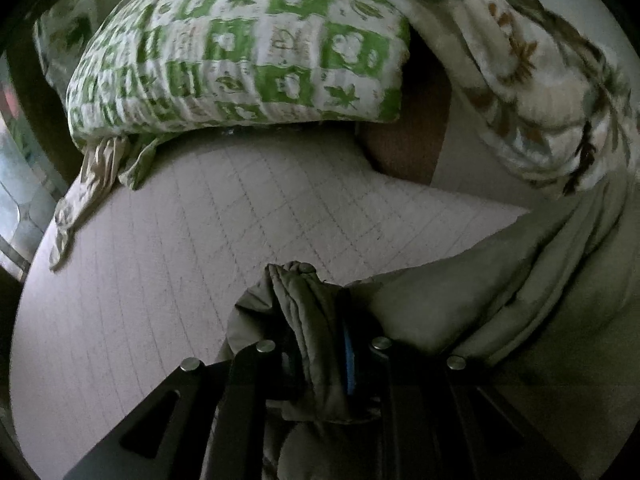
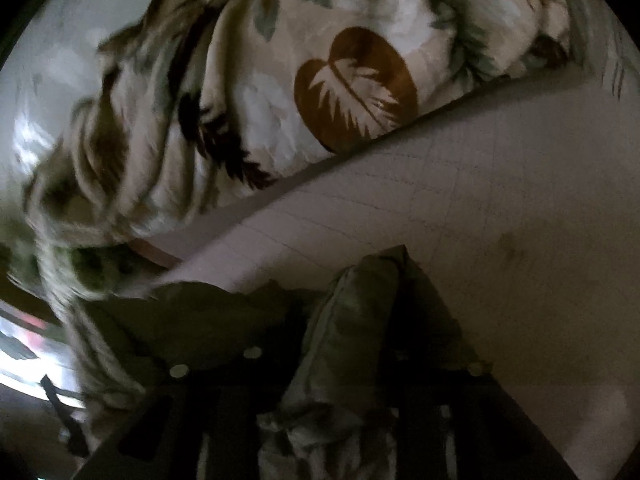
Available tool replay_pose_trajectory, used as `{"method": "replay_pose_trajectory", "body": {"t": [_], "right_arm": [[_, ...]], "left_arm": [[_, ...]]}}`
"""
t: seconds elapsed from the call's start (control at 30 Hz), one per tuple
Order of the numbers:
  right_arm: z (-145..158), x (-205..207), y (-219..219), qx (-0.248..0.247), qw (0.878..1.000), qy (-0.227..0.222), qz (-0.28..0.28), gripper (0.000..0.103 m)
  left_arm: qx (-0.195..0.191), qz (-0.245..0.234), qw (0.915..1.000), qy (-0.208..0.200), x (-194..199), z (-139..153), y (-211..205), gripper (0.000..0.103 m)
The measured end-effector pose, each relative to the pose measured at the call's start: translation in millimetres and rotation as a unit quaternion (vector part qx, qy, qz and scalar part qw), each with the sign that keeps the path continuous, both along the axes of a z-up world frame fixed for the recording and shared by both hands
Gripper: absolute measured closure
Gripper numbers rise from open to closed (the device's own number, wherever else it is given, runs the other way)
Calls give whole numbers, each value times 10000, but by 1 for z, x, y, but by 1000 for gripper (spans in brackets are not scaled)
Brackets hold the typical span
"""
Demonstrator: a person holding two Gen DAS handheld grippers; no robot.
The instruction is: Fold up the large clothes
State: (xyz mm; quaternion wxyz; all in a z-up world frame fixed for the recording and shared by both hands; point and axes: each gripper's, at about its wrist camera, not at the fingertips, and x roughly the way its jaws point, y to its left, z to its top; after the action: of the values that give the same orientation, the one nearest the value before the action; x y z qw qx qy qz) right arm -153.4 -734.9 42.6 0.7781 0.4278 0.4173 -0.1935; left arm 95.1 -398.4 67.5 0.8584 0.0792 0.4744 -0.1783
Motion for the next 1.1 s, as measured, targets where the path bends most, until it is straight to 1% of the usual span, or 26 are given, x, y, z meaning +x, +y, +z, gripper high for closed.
{"method": "replay_pose_trajectory", "body": {"t": [0.03, 0.07, 0.1, 0.13, 0.2, 0.3, 0.4, 0.43, 0.47, 0.5, 0.53, 0.57, 0.63, 0.77, 0.87, 0.97, 1.03, 1.07, 1.1], "right_arm": [[2, -3, -2, 143, 9998, -135, -45, 47], [5, -8, -4, 400, 9983, -411, -85, 20], [9, -11, -5, 465, 9974, -536, -129, 9], [12, -12, -5, 420, 9974, -555, -172, 0], [27, -15, -3, 180, 9983, -533, -163, 0], [44, -19, 3, 12, 9984, -560, -101, 0], [62, -27, 12, -217, 9982, -566, 7, 0], [67, -32, 14, -316, 9980, -551, 47, 0], [75, -37, 19, -487, 9974, -515, 114, 0], [81, -41, 23, -623, 9968, -481, 142, 0], [84, -45, 23, -703, 9963, -462, 151, 0], [88, -50, 27, -798, 9958, -427, 171, 0], [93, -59, 34, -904, 9950, -345, 249, 0], [98, -70, 54, -1199, 9916, -86, 481, 0], [100, -69, 75, -1617, 9834, 141, 810, 0], [98, -60, 93, -1918, 9737, 338, 1183, 0], [94, -54, 104, -1998, 9691, 404, 1391, 0], [91, -48, 114, -2045, 9651, 430, 1580, 0], [88, -43, 121, -2089, 9620, 458, 1699, 0]], "left_arm": [[-93, 26, 9999, 51, 1, 3, 2, 86], [-156, 42, 9998, 89, 1, 6, 4, 85], [-180, 58, 9998, 97, 0, 10, 6, 84], [-184, 66, 9998, 84, -1, 13, 7, 82], [-245, 82, 9996, 81, -4, 22, 9, 80], [-347, 103, 9993, 72, -9, 35, 14, 73], [-394, 113, 9992, -19, -17, 51, 21, 61], [-379, 116, 9992, -112, -21, 58, 23, 51], [-322, 144, 9991, -234, -24, 64, 23, 35], [-247, 179, 9988, -391, -29, 69, 24, 27], [-193, 189, 9980, -570, -35, 78, 27, 23], [-170, 147, 9975, -675, -42, 85, 29, 23], [-124, 23, 9975, -696, -51, 93, 31, 23], [10, -289, 9976, -635, -74, 93, 26, 23], [181, -511, 9959, -731, -92, 88, 14, 23], [385, -719, 9940, -734, -105, 77, -6, 23], [487, -840, 9928, -707, -111, 70, -19, 23], [539, -896, 9919, -718, -114, 67, -26, 23], [668, -921, 9906, -763, -116, 62, -33, 23]]}}
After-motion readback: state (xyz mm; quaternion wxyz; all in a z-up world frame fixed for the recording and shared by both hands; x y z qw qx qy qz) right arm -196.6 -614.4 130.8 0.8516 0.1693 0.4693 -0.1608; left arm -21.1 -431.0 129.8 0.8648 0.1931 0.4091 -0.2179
